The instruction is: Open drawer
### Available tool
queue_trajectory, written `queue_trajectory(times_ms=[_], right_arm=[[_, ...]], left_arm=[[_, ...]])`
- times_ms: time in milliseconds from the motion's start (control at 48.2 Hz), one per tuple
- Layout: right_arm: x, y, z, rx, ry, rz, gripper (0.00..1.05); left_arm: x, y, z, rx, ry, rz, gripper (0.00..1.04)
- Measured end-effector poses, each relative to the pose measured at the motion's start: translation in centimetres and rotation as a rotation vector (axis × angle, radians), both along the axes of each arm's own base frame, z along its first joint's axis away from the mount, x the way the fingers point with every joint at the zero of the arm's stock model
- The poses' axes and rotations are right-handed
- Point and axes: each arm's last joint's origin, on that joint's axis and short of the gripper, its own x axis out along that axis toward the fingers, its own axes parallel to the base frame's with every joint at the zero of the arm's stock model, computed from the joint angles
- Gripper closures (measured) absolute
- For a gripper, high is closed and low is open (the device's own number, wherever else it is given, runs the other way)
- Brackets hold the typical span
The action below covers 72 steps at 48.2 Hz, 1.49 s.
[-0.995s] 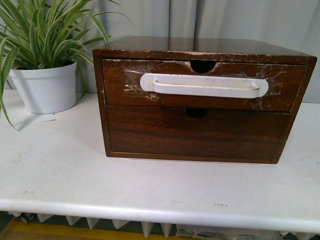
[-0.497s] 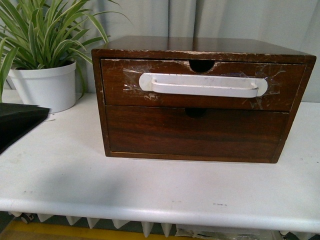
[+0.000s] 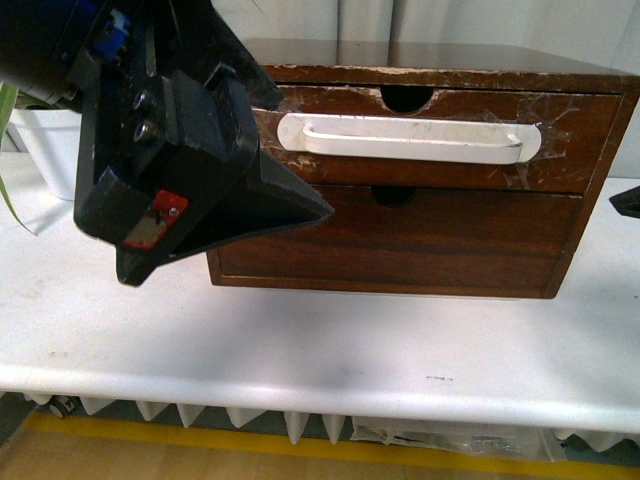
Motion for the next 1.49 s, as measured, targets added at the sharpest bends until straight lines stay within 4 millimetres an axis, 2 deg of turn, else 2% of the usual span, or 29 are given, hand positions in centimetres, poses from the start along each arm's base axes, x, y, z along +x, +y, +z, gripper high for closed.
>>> queue_trajectory(times_ms=[124,332,684,1181,1492], right_arm=[[1.0,1.0,0.1,-0.05,0.008,0.051,0.09],[2.4,2.2,-0.2,-0.097,0.008,0.091,0.09],[4.7,3.6,-0.7,-0.121,0.007,0.108,0.09],[6.7,4.1,-1.2,-0.12,0.018,0.097,0.09],[7.3,4.2,-2.1,-0.127,0.046,0.098,0.09]], left_arm=[[1.5,-0.8,0.6,0.085,0.014,-0.048,0.06],[3.7,-1.6,0.3,0.186,0.015,-0.071,0.06],[7.0,-3.5,0.6,0.221,-0.002,-0.099,0.06],[8.7,-5.0,-0.3,0.287,0.021,-0.131,0.06],[8.6,-5.4,-0.6,0.305,0.051,-0.152,0.06]])
